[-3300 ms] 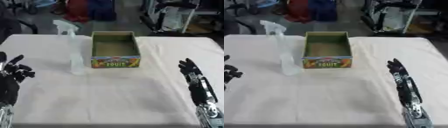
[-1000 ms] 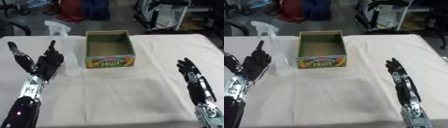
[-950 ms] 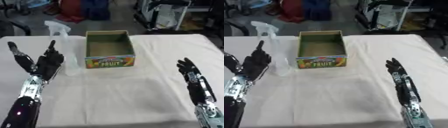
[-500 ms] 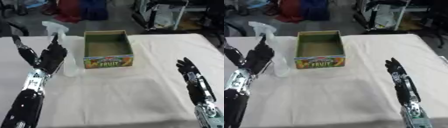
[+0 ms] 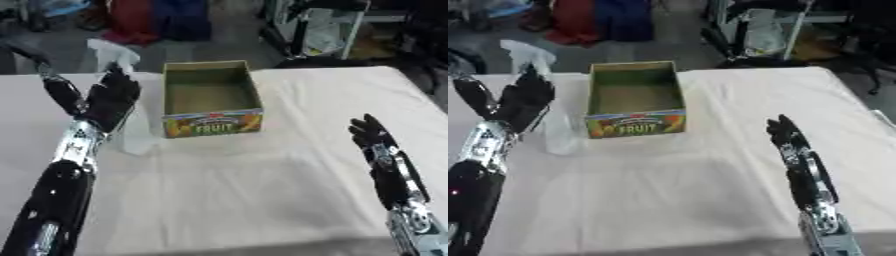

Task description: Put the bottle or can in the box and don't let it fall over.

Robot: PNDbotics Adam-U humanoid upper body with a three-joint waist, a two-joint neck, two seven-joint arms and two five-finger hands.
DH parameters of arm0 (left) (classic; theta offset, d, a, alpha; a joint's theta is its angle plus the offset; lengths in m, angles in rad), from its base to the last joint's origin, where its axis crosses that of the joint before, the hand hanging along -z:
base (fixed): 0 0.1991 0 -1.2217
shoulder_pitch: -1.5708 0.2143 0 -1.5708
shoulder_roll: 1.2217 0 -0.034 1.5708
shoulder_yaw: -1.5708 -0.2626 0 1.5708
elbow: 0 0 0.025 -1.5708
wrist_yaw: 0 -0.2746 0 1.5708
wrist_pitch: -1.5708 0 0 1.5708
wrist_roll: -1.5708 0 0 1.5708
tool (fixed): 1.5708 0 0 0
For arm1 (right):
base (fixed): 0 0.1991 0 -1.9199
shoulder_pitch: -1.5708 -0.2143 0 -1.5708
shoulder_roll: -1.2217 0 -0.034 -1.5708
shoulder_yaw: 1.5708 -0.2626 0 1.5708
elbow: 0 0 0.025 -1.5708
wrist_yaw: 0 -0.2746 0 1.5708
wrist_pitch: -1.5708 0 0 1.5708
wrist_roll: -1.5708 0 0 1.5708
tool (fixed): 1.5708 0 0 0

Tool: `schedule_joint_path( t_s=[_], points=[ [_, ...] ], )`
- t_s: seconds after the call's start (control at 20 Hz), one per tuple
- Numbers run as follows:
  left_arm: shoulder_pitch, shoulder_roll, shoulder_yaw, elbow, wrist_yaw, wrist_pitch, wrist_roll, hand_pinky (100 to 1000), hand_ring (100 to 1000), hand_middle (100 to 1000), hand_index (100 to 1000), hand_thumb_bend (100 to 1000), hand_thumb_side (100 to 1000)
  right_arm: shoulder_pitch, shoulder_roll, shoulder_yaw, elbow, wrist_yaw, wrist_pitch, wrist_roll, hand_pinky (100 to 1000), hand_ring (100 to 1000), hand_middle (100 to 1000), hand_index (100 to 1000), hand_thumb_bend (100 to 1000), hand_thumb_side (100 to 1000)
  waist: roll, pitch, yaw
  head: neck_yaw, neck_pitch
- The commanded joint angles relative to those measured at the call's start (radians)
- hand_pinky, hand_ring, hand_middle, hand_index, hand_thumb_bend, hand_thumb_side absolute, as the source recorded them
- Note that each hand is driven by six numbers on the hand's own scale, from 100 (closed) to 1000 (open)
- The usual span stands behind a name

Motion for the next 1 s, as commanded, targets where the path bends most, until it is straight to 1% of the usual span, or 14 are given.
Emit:
schedule_joint_path(
  t_s=[0.05, 0.3, 0.45, 0.55, 0.7, 0.85, 1.0],
  points=[
    [-0.069, 0.038, -0.007, -0.010, 0.015, -0.002, 0.001, 118, 100, 147, 1000, 855, 1000, -0.018, -0.003, 0.006, -0.018, -0.009, -0.001, 0.009, 1000, 948, 899, 993, 100, 813, -0.001, -0.005, -0.011, 0.013, -0.002],
    [-0.186, 0.078, -0.035, -0.001, 0.007, 0.004, -0.014, 145, 100, 157, 1000, 834, 1000, -0.030, 0.002, 0.020, -0.014, -0.011, 0.000, 0.023, 1000, 948, 899, 992, 100, 813, -0.003, -0.002, -0.048, 0.041, -0.002],
    [-0.258, 0.101, -0.055, 0.028, -0.032, 0.012, -0.049, 158, 100, 162, 1000, 822, 1000, -0.042, 0.009, 0.033, -0.012, -0.013, 0.001, 0.036, 1000, 948, 899, 992, 100, 812, -0.004, 0.002, -0.084, 0.065, -0.002],
    [-0.291, 0.107, -0.068, 0.055, -0.069, 0.018, -0.077, 166, 100, 166, 1000, 810, 1000, -0.052, 0.015, 0.040, -0.011, -0.014, 0.002, 0.045, 1000, 947, 899, 992, 100, 811, -0.004, 0.006, -0.107, 0.078, -0.002],
    [-0.307, 0.100, -0.083, 0.099, -0.128, 0.036, -0.118, 170, 100, 168, 1000, 795, 1000, -0.062, 0.023, 0.046, -0.010, -0.016, 0.003, 0.053, 1000, 947, 899, 992, 100, 810, -0.004, 0.011, -0.128, 0.089, -0.002],
    [-0.288, 0.089, -0.093, 0.156, -0.189, 0.058, -0.144, 166, 100, 167, 1000, 778, 1000, -0.067, 0.027, 0.047, -0.010, -0.016, 0.003, 0.057, 1000, 947, 899, 990, 100, 811, -0.002, 0.015, -0.135, 0.085, -0.002],
    [-0.261, 0.074, -0.091, 0.224, -0.252, 0.073, -0.159, 164, 100, 166, 1000, 774, 1000, -0.071, 0.030, 0.047, -0.011, -0.016, 0.003, 0.058, 1000, 947, 899, 990, 100, 811, -0.001, 0.016, -0.137, 0.077, -0.002]
  ],
)
